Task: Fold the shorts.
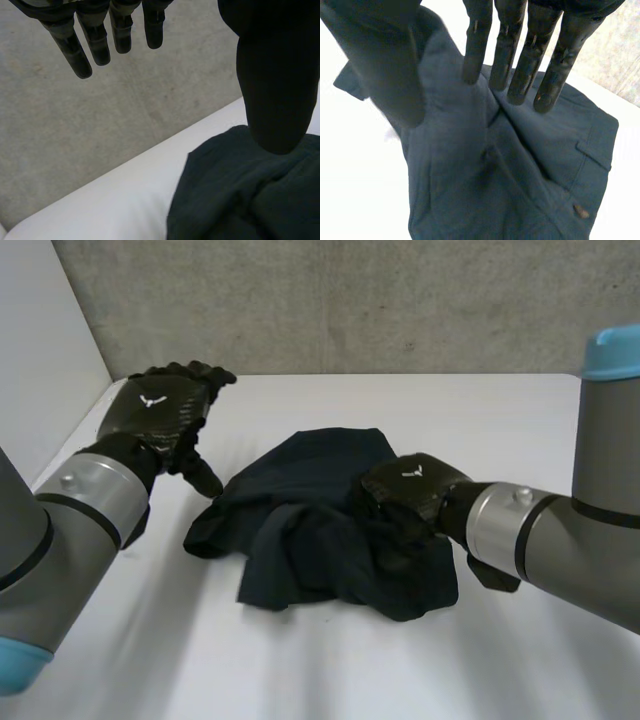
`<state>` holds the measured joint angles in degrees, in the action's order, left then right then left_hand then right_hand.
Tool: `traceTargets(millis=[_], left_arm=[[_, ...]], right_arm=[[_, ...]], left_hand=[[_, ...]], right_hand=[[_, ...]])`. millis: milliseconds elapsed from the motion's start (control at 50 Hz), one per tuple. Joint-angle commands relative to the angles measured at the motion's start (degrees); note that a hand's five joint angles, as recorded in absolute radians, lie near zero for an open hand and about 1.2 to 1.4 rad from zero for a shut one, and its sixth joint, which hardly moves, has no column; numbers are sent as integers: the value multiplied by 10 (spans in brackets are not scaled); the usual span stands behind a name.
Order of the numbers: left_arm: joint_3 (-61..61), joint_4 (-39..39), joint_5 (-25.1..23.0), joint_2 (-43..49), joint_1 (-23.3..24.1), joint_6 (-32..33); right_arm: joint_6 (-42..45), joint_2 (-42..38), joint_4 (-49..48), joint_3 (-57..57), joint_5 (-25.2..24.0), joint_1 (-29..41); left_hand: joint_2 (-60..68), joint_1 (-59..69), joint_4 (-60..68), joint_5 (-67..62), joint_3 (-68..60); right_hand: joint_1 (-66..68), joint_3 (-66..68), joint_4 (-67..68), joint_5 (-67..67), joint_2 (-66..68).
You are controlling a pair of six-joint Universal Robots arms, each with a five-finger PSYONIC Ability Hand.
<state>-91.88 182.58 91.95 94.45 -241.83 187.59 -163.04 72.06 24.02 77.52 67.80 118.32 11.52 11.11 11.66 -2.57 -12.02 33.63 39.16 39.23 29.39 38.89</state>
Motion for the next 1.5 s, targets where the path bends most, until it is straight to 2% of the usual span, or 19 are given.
traceTargets(millis=[20,240,340,560,660,940,1040,1120,1200,1220,1240,1300,1380,1500], left_arm=[[4,-12,1,-8,18,-1],[7,-50,6,-12,41,-28],[-7,-71,9,18,62,-61],[-30,-69,65,108,76,-61],[-30,-65,71,137,72,-61],[-15,-55,71,189,70,-57],[-15,-28,71,195,61,-56],[-16,-13,70,196,41,-55],[-14,-10,67,196,35,-56],[-13,-10,67,196,35,-56],[-11,-10,66,196,35,-56],[-8,-10,64,194,31,-56],[6,-11,62,185,29,-55],[75,-42,39,126,29,-22]], right_arm=[[10,52,-6,50,-11,-44],[46,81,-18,117,0,-61],[104,68,-87,203,2,-59],[122,12,-251,299,38,-54],[123,-3,-302,308,47,-54],[129,-46,-368,292,52,-54],[140,-64,-382,280,59,-54],[145,-77,-397,267,80,-53],[147,-89,-412,252,98,-53],[147,-91,-417,249,101,-53],[147,-96,-424,242,106,-53],[147,-104,-434,222,113,-53],[145,-104,-425,185,114,-55],[138,-56,-355,108,112,-56]], left_hand=[[-10,-6,-11,20,15],[0,4,-1,10,5],[4,8,2,7,1],[7,11,6,3,-2],[9,13,7,2,-4],[29,33,28,-18,-24],[128,132,127,-118,-123],[261,265,259,-250,-256],[382,386,381,-371,-377],[406,410,404,-395,-401],[452,457,451,-442,-447],[538,542,537,-528,-533],[621,625,620,-610,-616],[648,652,647,-637,-643]], right_hand=[[84,29,28,27,32],[0,-55,-56,-58,-53],[0,-55,-56,-58,-53],[2,-54,-54,-56,-51],[2,-54,-54,-56,-51],[22,-33,-34,-36,-31],[30,-25,-26,-27,-22],[47,-8,-9,-11,-6],[133,77,77,75,80],[163,108,107,105,110],[271,216,215,214,219],[463,408,407,406,411],[464,408,408,406,411],[464,408,408,406,411]])
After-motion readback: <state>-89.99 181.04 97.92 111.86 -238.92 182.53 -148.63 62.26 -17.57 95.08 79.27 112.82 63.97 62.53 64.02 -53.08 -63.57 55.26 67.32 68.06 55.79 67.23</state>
